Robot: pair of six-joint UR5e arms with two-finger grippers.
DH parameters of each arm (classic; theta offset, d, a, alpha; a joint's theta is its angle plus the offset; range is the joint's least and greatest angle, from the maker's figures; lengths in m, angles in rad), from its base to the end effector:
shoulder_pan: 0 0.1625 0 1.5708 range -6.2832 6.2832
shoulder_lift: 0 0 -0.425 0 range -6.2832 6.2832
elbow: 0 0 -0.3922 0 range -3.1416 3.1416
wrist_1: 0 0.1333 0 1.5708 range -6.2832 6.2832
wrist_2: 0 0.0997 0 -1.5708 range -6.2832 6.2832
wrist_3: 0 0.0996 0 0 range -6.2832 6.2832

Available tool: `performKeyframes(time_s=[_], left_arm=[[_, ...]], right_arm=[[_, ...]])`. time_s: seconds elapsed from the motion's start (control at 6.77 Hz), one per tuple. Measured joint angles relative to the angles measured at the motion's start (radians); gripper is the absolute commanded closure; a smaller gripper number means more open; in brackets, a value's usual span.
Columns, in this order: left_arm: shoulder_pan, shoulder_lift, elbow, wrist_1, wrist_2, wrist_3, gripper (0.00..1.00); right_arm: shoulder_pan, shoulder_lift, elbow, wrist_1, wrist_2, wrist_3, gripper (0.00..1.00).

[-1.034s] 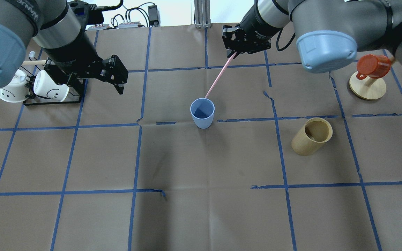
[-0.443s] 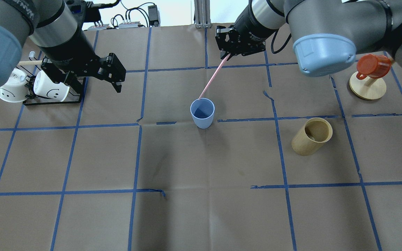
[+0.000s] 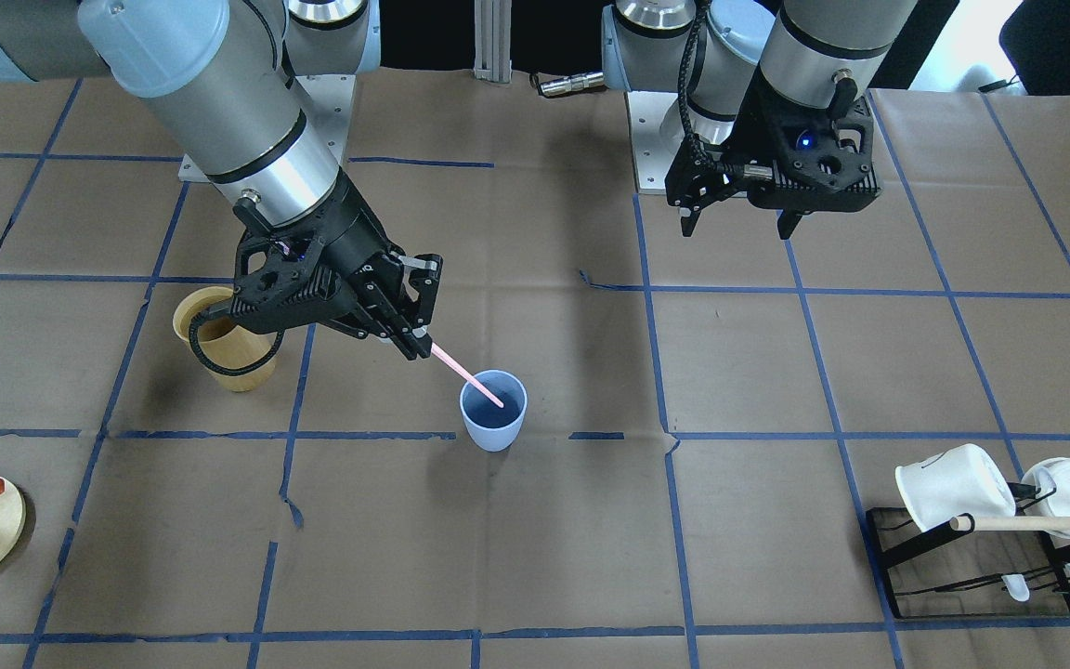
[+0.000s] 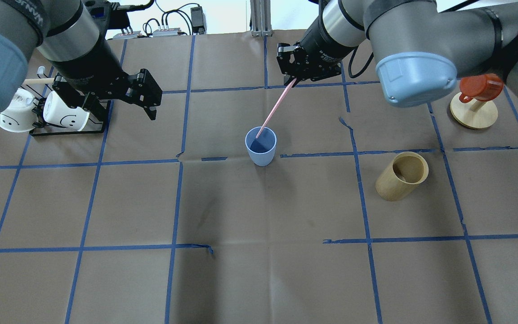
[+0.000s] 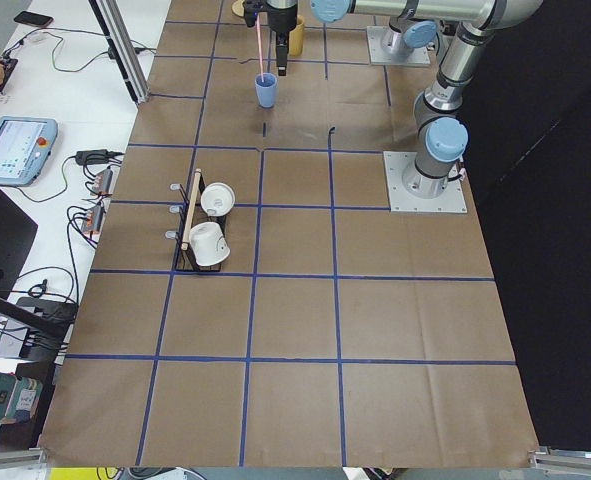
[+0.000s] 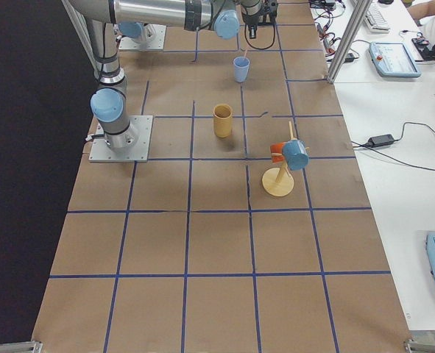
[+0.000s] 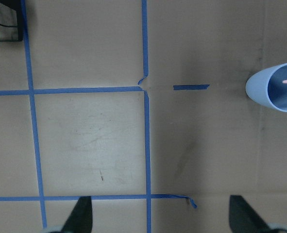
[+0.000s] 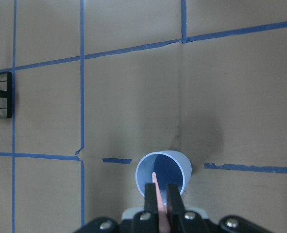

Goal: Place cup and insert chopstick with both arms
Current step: 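Lower the pink chopstick into the blue cup with the right gripper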

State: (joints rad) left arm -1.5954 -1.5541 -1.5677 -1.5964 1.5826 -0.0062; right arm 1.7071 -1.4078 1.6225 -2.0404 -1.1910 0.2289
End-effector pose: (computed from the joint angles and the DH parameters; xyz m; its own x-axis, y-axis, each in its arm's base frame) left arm -0.1440 -0.4807 0.4950 -0.9998 0.0185 -0.0118 0.0184 0.9998 0.0057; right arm 0.2464 -0.5435 0.4339 -0.9136 0.0044 -0.4066 0.0778 0.9834 -0.1642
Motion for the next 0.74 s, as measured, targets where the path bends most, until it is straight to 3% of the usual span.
performKeyframes(time_s=[0.15,0.3,0.44,0.59,0.74], left_arm=[[0.0,0.001,-0.001,0.0,0.0,0.0,0.0],[0.0,0.002,-0.002,0.0,0.0,0.0,0.0],[0.0,0.003,-0.003,0.0,0.0,0.0,0.0],[0.0,0.003,-0.003,0.0,0.0,0.0,0.0],[0.0,0.003,-0.003,0.0,0.0,0.0,0.0]], right_arm=[[0.0,-0.002,0.017,0.0,-0.002,0.001,0.93],[0.0,-0.003,0.035,-0.001,-0.004,0.001,0.68],[0.0,-0.003,0.05,-0.007,-0.004,0.005,0.08],[0.0,-0.003,0.056,-0.016,-0.001,0.013,0.01],[0.0,-0.005,0.058,-0.028,-0.001,0.017,0.0]])
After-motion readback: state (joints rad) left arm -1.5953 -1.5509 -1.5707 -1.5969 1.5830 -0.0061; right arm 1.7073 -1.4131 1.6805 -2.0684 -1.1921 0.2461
